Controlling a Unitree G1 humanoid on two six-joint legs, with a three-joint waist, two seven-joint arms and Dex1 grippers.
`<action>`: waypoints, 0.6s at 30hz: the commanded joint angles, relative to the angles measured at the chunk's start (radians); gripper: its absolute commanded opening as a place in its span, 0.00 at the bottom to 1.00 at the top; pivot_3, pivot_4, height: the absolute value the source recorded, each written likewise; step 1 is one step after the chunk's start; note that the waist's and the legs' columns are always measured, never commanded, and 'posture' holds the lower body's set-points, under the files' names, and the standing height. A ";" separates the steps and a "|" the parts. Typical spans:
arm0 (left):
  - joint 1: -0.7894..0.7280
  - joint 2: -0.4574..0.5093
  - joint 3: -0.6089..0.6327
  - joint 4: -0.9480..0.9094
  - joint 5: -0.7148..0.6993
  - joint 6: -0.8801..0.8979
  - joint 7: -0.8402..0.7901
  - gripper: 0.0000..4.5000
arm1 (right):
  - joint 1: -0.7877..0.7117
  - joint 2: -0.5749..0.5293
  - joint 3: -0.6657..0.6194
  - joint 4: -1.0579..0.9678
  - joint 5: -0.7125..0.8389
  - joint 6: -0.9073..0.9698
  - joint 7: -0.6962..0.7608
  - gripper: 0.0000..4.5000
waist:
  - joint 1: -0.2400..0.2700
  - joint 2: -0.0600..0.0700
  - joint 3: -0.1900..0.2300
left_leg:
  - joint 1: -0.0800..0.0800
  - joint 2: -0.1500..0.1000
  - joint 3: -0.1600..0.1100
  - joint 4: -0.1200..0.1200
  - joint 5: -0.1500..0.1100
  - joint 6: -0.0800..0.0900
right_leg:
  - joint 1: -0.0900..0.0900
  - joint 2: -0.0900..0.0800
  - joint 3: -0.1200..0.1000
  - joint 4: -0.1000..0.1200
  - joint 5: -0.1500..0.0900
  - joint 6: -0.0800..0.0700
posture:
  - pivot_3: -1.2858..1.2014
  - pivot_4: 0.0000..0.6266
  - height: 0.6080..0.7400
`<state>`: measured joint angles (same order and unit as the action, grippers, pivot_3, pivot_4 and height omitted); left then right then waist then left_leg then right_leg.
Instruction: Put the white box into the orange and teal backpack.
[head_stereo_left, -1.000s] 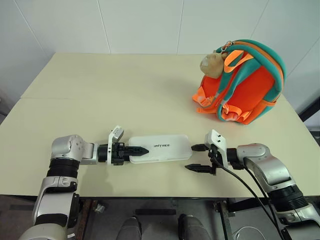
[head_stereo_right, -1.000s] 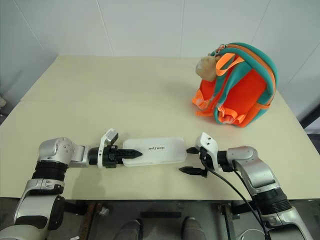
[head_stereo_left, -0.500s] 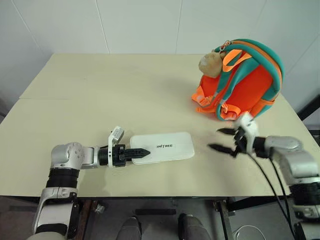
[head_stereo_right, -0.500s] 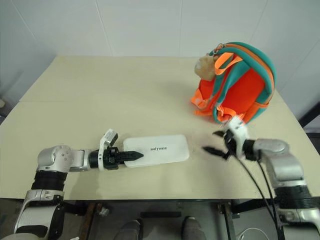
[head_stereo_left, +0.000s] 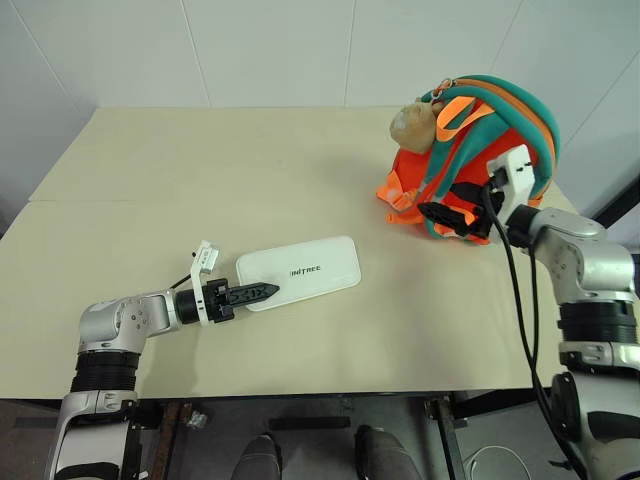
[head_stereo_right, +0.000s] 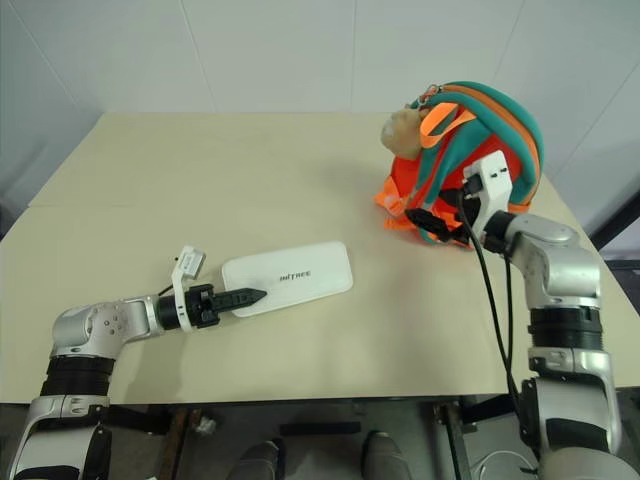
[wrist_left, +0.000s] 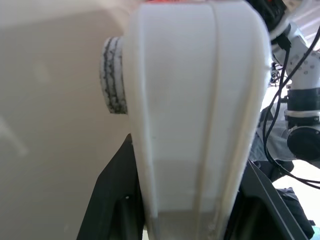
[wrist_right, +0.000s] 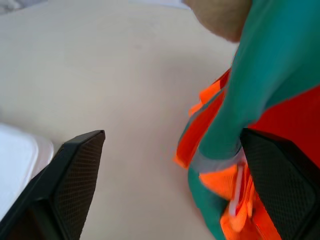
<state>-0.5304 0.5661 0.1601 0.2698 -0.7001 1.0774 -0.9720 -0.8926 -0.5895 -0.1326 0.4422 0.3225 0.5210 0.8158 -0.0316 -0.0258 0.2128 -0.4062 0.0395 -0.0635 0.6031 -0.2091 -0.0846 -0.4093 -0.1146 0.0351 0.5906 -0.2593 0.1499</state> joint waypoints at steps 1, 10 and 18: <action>0.016 -0.002 0.044 -0.024 -0.016 -0.023 0.019 0.30 | -0.127 0.029 0.012 0.219 -0.084 -0.159 -0.088 1.00 | -0.001 0.000 0.000 | 0.000 0.000 0.000 0.000 0.000 0.000 | 0.000 0.000 0.000 0.000 0.001 0.001 | 0.52 0.24 1.00; 0.107 -0.019 0.119 -0.122 -0.065 -0.010 0.087 0.30 | -0.370 0.127 0.034 0.630 -0.205 -0.427 -0.243 1.00 | -0.017 0.000 0.000 | 0.000 0.000 0.000 -0.010 0.000 -0.001 | -0.004 0.000 0.000 0.000 0.002 0.006 | 0.52 0.24 1.00; 0.128 -0.039 0.163 -0.165 -0.094 -0.029 0.145 0.30 | -0.398 0.222 -0.034 0.726 -0.182 -0.636 -0.315 0.72 | -0.026 0.000 0.000 | 0.001 0.000 0.000 -0.010 0.000 -0.002 | -0.004 0.000 0.000 0.001 0.002 0.006 | 0.52 0.24 1.00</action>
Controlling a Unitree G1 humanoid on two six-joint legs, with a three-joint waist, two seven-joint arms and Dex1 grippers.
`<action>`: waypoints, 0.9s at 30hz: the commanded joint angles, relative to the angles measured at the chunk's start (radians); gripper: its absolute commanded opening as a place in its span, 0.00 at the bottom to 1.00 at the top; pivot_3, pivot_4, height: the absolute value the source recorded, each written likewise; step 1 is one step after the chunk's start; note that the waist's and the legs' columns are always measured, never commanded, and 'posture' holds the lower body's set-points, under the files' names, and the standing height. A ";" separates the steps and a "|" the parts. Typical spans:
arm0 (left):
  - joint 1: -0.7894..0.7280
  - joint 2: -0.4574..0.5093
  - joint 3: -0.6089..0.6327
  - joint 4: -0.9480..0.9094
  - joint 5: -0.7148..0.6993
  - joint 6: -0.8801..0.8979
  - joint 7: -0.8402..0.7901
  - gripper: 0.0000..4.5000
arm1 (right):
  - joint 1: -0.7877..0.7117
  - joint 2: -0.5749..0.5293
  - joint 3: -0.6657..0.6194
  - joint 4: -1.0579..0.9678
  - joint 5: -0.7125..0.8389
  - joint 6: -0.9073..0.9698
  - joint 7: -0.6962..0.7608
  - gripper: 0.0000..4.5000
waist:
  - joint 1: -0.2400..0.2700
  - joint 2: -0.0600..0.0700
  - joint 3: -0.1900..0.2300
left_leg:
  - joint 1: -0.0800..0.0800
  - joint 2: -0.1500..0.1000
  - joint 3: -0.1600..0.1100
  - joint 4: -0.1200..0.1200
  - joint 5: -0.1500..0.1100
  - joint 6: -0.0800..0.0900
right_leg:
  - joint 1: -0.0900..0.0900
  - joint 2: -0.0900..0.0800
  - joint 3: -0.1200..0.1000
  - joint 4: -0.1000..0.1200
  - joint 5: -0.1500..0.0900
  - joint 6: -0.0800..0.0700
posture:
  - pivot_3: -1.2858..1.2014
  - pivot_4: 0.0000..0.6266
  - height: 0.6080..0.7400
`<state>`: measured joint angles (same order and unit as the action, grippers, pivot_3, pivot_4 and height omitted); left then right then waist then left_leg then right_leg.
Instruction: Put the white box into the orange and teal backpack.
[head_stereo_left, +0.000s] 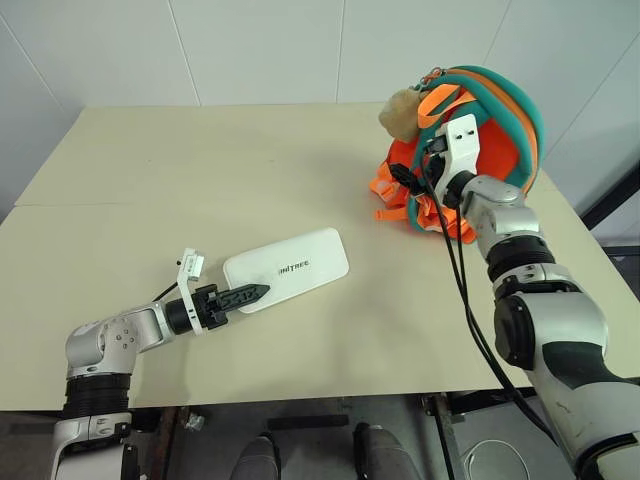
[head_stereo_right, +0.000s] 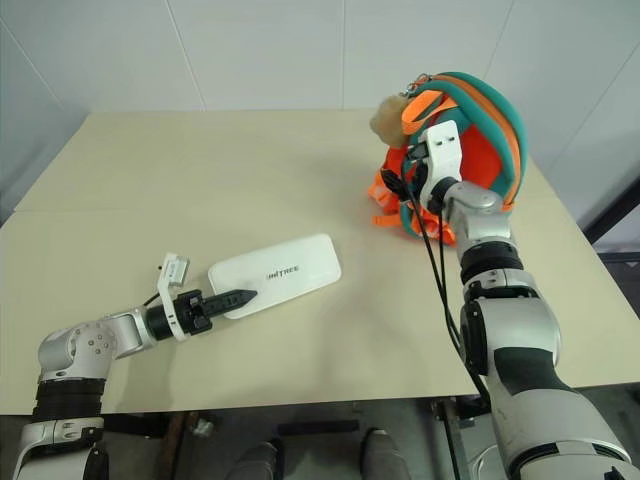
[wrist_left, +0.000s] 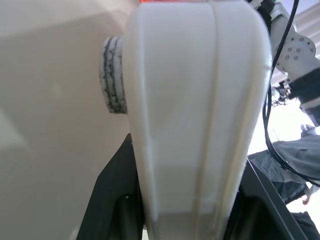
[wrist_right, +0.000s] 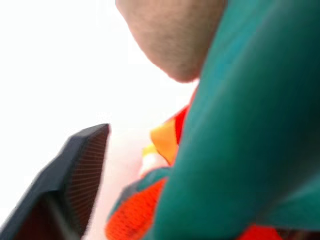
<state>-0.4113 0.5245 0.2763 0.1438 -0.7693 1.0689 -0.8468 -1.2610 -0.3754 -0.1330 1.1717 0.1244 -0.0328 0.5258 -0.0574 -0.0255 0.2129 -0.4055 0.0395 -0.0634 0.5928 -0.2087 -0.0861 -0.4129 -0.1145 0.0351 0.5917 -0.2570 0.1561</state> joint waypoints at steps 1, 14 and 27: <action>0.009 0.004 0.055 -0.039 -0.027 -0.027 0.025 0.30 | -0.026 0.015 -0.038 -0.004 0.019 -0.100 -0.019 0.64 | -0.001 0.000 0.000 | 0.000 0.000 0.000 0.000 0.000 0.000 | 0.000 0.000 0.000 0.000 0.000 0.000 | 0.52 0.24 1.00; 0.056 0.085 0.180 -0.092 -0.053 -0.103 0.026 0.30 | 0.169 0.009 0.016 -0.551 0.281 0.263 0.586 0.00 | -0.003 0.001 0.001 | 0.000 0.001 0.000 -0.001 0.000 -0.001 | 0.000 0.001 0.000 0.004 0.000 0.001 | 0.52 0.24 1.00; -0.017 0.151 0.284 -0.134 -0.137 -0.223 -0.021 0.30 | 0.341 -0.257 0.153 -1.250 0.734 1.074 0.885 0.00 | 0.006 0.001 0.001 | 0.000 0.002 0.000 0.000 -0.002 -0.001 | -0.001 0.001 0.000 0.000 -0.002 -0.002 | 0.52 0.24 1.00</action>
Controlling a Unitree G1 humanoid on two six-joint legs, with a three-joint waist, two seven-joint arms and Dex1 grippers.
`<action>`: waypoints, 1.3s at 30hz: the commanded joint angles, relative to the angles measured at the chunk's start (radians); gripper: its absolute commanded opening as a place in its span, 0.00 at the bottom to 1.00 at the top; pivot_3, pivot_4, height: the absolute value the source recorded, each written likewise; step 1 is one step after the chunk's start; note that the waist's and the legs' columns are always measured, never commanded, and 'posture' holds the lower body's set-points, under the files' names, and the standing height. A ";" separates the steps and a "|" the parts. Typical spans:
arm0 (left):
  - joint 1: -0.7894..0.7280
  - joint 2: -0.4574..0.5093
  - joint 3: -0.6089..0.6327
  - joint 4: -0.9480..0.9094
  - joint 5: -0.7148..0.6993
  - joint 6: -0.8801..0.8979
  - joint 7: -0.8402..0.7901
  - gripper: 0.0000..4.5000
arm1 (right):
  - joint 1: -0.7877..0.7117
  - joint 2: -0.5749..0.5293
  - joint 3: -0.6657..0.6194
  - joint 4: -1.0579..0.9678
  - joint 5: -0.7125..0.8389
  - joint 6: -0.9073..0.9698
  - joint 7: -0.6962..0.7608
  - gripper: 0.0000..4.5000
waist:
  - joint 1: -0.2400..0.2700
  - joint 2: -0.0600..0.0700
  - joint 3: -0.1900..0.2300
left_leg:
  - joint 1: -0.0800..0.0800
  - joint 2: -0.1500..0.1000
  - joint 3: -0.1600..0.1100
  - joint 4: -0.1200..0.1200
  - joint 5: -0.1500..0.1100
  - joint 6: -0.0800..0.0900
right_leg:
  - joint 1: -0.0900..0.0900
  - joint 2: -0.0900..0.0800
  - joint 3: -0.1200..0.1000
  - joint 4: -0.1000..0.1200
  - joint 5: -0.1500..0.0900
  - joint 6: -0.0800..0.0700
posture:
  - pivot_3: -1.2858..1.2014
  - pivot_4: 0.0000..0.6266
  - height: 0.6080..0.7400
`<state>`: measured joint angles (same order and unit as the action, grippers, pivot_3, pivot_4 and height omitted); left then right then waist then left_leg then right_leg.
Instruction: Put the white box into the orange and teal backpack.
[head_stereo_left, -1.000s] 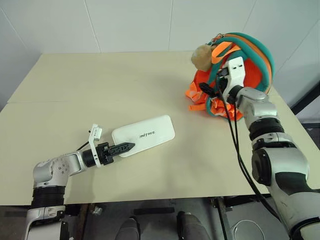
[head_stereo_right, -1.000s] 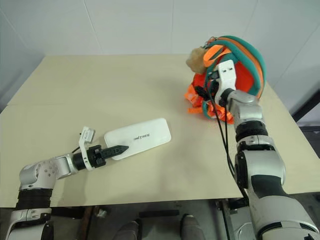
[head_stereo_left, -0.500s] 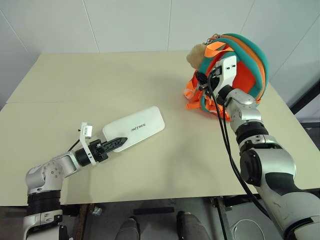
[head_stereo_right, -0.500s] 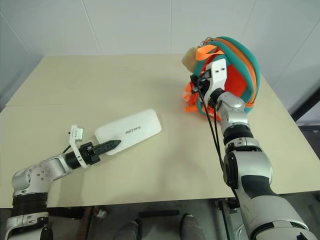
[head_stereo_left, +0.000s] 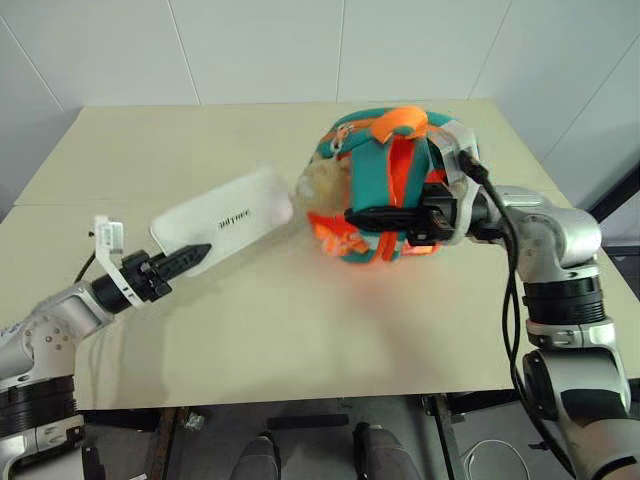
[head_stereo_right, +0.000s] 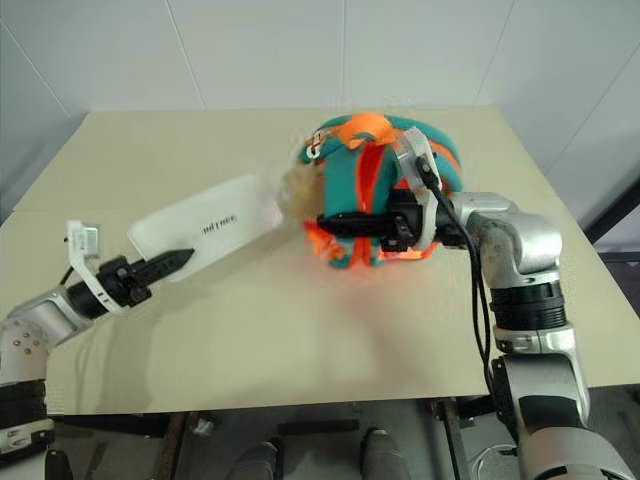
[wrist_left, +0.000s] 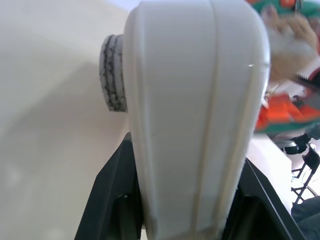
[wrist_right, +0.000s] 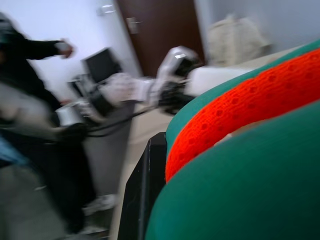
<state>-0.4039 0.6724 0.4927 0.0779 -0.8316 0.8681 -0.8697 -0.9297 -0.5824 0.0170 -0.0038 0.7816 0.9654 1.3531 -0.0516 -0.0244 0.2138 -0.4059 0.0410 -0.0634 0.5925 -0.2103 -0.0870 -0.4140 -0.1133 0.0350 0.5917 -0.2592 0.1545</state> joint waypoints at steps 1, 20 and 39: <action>-0.028 -0.001 0.078 -0.089 -0.098 -0.015 0.009 0.30 | 0.014 -0.070 0.014 -0.078 0.081 0.089 0.075 0.00 | 0.002 0.000 0.000 | 0.000 0.000 0.000 0.000 0.000 0.000 | 0.000 0.000 0.000 0.000 0.000 0.000 | 0.52 0.24 1.00; 0.130 0.099 0.164 -0.428 -0.341 0.020 0.055 0.30 | 0.010 -0.066 0.116 0.122 -0.080 -0.069 0.122 0.00 | 0.004 -0.001 0.000 | 0.000 0.000 0.000 0.003 -0.001 0.001 | 0.000 0.000 0.000 0.000 0.000 -0.001 | 0.52 0.24 1.00; -0.034 0.273 -0.177 -0.064 0.161 -0.410 -0.253 0.30 | 0.008 -0.044 0.110 0.150 -0.116 -0.095 0.119 0.00 | 0.017 -0.001 0.000 | 0.000 0.001 0.001 0.005 -0.001 0.001 | 0.001 0.000 0.000 -0.001 -0.005 -0.010 | 0.52 0.24 1.00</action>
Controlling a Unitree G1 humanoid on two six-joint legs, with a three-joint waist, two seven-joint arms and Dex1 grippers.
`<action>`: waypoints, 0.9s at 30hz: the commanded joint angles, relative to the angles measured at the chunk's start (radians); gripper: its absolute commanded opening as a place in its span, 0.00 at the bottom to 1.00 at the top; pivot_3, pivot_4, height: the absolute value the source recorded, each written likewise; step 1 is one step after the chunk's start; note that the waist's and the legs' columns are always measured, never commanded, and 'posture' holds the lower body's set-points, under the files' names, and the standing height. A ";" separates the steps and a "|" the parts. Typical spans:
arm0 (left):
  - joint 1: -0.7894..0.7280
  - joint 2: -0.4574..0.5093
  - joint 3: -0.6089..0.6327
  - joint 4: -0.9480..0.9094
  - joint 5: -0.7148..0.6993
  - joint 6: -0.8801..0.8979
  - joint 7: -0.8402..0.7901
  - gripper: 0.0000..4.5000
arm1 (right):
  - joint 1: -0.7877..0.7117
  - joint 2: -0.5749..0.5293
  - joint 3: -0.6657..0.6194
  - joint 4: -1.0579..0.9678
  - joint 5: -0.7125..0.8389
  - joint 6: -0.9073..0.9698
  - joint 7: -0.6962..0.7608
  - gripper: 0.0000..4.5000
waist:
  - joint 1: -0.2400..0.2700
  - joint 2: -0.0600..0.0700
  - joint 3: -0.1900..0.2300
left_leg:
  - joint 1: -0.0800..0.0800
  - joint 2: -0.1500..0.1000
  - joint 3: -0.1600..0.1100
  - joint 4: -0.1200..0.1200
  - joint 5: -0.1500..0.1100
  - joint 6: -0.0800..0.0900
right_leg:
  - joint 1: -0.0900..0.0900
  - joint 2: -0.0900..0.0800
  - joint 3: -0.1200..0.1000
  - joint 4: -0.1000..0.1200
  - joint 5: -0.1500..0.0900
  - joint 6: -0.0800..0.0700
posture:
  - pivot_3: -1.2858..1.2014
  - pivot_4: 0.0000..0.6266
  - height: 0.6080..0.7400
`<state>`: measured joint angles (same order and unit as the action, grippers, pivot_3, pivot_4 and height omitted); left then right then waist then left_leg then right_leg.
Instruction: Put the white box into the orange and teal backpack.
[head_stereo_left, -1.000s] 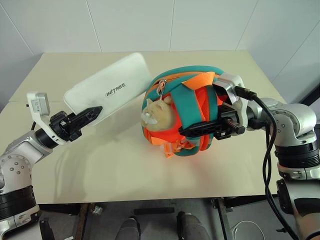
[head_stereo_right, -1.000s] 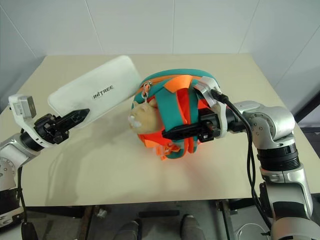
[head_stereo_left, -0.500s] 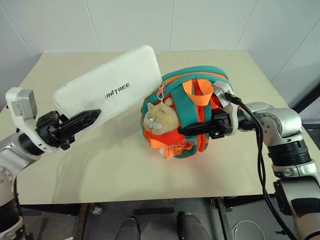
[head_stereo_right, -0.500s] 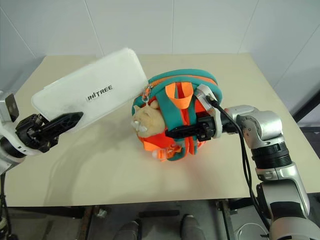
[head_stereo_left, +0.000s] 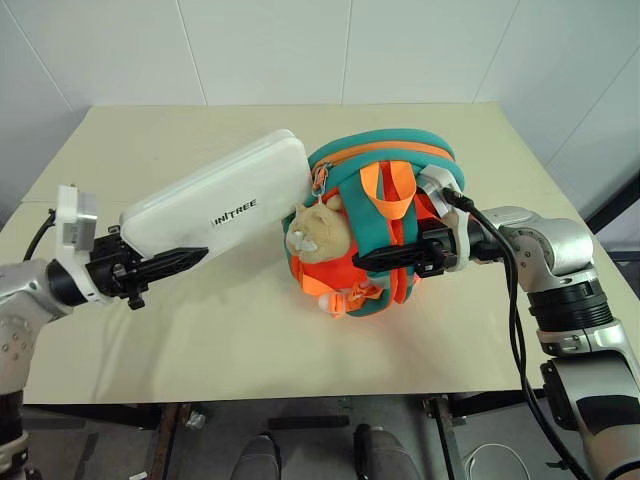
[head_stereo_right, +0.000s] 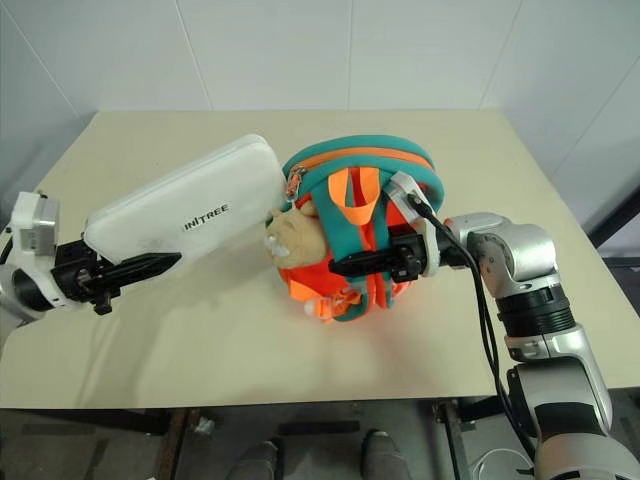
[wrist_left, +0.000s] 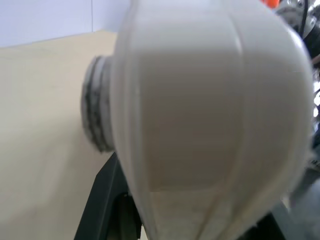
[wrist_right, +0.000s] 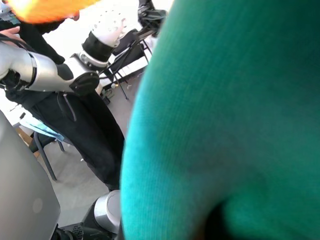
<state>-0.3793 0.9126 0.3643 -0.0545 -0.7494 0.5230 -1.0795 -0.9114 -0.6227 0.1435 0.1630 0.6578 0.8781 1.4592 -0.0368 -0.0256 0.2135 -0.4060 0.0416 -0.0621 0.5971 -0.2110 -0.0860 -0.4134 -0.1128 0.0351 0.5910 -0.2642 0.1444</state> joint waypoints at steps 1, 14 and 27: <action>-0.079 0.043 -0.076 0.094 0.110 -0.090 -0.069 0.30 | -0.008 -0.003 -0.016 -0.018 0.007 -0.008 0.012 0.00 | 0.004 0.000 0.000 | 0.000 0.000 0.000 0.000 0.000 0.000 | 0.000 0.000 0.000 0.000 0.001 0.001 | 0.52 0.24 1.00; -0.283 0.044 -0.164 0.296 0.193 -0.112 -0.173 0.30 | 0.055 -0.041 -0.041 -0.099 0.051 0.030 0.033 0.00 | 0.008 0.000 0.000 | 0.000 0.001 0.000 -0.001 -0.001 0.000 | 0.000 0.000 0.000 0.002 0.004 0.009 | 0.52 0.24 1.00; -0.226 0.099 -0.213 0.281 0.270 -0.156 -0.264 0.30 | 0.062 -0.093 -0.019 -0.132 0.107 0.065 0.092 0.00 | 0.007 0.000 0.000 | 0.000 0.001 0.001 -0.001 -0.001 0.000 | -0.001 0.001 0.000 0.002 0.004 0.009 | 0.52 0.24 1.00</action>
<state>-0.6042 0.9786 0.1578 0.2488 -0.5171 0.4070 -1.3273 -0.8402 -0.7032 0.1266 0.0428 0.7476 0.9414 1.5041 -0.0293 -0.0255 0.2136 -0.4062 0.0435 -0.0614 0.5963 -0.2122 -0.0856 -0.4142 -0.1114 0.0350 0.5930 -0.2601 0.1533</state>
